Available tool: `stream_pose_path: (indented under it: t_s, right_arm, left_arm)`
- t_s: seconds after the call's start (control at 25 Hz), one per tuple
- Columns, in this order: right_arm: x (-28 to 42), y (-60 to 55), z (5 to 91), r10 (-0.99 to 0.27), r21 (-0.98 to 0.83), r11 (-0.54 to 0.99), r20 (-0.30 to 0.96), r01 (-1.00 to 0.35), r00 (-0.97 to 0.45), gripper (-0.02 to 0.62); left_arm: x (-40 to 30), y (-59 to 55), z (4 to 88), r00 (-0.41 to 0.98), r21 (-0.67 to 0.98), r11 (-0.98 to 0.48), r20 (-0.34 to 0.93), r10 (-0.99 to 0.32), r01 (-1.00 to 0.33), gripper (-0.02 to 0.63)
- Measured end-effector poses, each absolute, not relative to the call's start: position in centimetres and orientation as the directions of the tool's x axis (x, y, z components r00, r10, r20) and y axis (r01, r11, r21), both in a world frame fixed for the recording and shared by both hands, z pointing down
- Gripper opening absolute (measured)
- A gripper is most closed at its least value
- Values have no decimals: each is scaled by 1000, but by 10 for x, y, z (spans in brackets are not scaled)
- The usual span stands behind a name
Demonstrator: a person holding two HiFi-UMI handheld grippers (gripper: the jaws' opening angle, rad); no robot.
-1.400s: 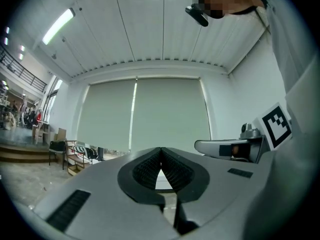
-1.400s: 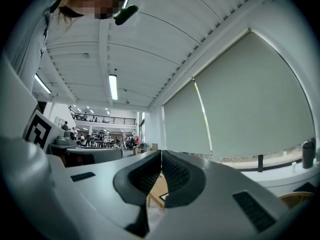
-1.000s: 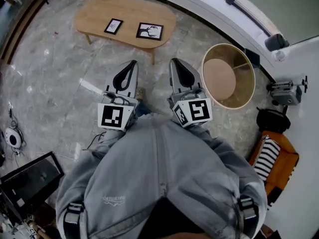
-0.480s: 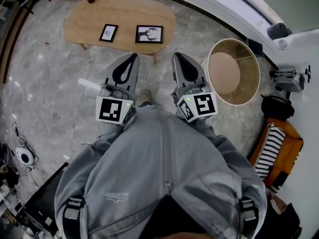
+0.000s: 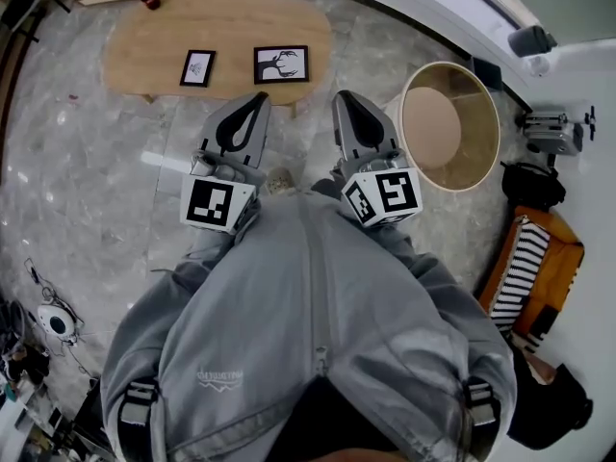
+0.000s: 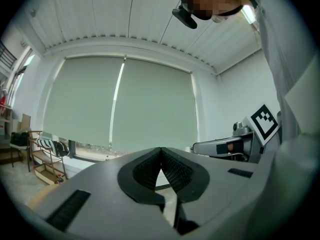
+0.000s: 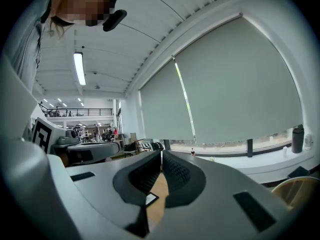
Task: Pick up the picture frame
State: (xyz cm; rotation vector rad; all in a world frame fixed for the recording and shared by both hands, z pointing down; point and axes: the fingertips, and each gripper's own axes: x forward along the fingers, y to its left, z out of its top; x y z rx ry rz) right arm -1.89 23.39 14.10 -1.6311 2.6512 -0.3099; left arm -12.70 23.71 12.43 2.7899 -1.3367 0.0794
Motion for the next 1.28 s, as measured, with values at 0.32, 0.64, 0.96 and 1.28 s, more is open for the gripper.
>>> stream_pose_path:
  t_s: [0.32, 0.64, 0.96, 1.28]
  right_arm:
    - [-38, 202, 152, -875, -173, 450, 109, -876, -471, 34]
    - [-49, 131, 148, -833, -165, 533, 69, -830, -549, 34]
    - [-37, 24, 156, -771, -179, 613, 75, -770, -632, 34]
    - [-12, -56, 176, -716, -198, 662, 115, -722, -688, 34]
  left_arm:
    - [-155, 216, 140, 590, 55, -588, 97, -802, -807, 18]
    - [-158, 156, 141, 529, 57, -526, 111, -841, -848, 18]
    - [-133, 56, 140, 473, 68, -468, 81, -877, -881, 18]
    - [-109, -19, 156, 387, 91, -378, 128, -913, -921, 18]
